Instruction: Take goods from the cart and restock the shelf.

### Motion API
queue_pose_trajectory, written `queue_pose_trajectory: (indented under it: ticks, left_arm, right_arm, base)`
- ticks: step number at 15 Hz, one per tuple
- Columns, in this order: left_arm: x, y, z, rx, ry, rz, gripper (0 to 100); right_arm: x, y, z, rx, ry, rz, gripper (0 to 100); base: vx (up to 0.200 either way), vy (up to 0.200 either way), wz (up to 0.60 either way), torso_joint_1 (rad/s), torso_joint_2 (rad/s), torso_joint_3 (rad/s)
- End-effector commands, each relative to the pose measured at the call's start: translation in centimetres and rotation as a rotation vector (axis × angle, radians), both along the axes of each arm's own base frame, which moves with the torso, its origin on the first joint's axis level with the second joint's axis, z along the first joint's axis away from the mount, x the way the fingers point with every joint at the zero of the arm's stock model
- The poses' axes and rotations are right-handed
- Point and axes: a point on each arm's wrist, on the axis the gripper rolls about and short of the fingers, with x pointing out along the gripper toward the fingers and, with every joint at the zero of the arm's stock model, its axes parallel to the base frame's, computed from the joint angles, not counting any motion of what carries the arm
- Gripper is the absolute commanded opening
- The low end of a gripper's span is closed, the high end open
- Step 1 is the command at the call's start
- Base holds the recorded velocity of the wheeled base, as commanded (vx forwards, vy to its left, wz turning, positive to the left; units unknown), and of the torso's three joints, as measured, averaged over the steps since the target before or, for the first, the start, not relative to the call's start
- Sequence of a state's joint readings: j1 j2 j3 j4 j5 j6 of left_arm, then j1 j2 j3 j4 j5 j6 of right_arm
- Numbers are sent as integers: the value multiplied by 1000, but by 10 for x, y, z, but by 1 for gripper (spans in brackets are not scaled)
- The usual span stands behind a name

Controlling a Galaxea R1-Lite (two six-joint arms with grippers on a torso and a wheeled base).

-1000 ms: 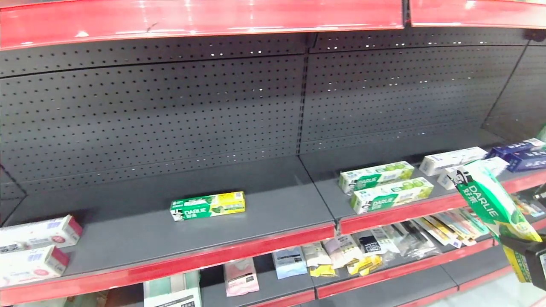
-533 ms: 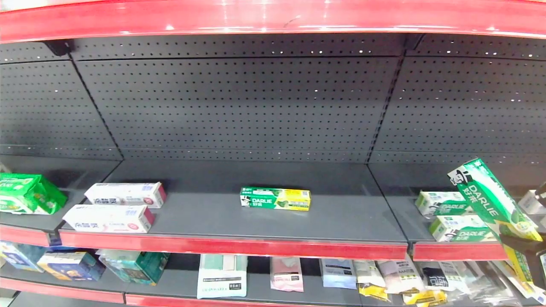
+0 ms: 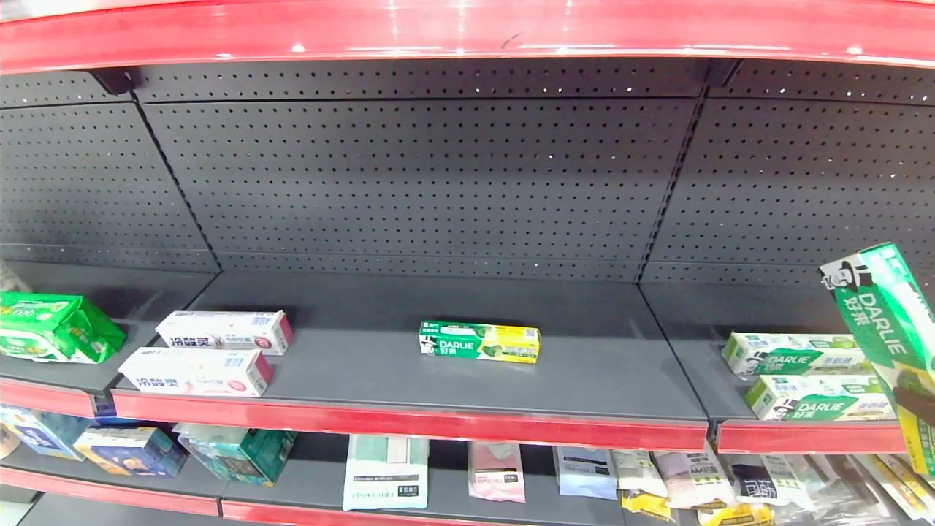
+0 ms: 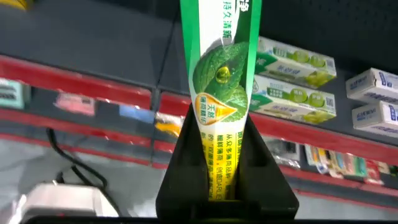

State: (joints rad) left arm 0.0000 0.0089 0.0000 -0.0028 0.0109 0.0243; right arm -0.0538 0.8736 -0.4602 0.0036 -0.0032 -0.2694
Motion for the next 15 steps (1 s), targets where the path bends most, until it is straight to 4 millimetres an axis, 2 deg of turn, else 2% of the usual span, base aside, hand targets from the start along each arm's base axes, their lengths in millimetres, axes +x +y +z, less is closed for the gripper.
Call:
queue_pose_trajectory:
  ticks: [1,2,3,6,8,9,10,11,12,13,15]
  left_arm:
    - [2,0,1,11,23,-19,100]
    - [2,0,1,11,29,-23,100]
    - [3,0,1,14,40,-33,100]
    - [3,0,2,16,43,-11,100]
    - [4,0,2,30,54,2,100]
    - [4,0,7,31,43,-1,100]
    - [9,0,51,18,49,-2,100]
    - [31,0,95,-67,95,-16,100]
    - [39,-1,110,-98,96,-42,100]
    - [67,-2,122,-77,177,-76,100]
    - [95,-3,120,-58,210,-75,100]
  right_arm:
    - [-47,3,-6,56,-180,14,0]
    - [-53,4,-9,57,-199,14,0]
    - [-68,4,-17,50,-251,-6,0]
    - [-77,3,-23,54,-289,-67,0]
    - [-79,4,-21,148,-308,-91,0]
    - [-82,4,-28,146,-309,-105,0]
    - [-92,4,-42,130,-333,-124,0]
    - [-101,5,-53,108,-375,-110,0]
    - [-106,6,-59,100,-401,-111,0]
    - [-116,7,-70,91,-408,-123,0]
    - [-119,7,-75,92,-380,-132,0]
  base:
    - [0,0,0,0,0,0]
    - [0,0,0,0,0,0]
    - [0,0,0,0,0,0]
    - [0,0,0,0,0,0]
    - [0,0,0,0,0,0]
    - [0,0,0,0,0,0]
    - [0,0,0,0,0,0]
    - [0,0,0,0,0,0]
    - [0,0,0,0,0,0]
    - [0,0,0,0,0,0]
    - [0,0,0,0,0,0]
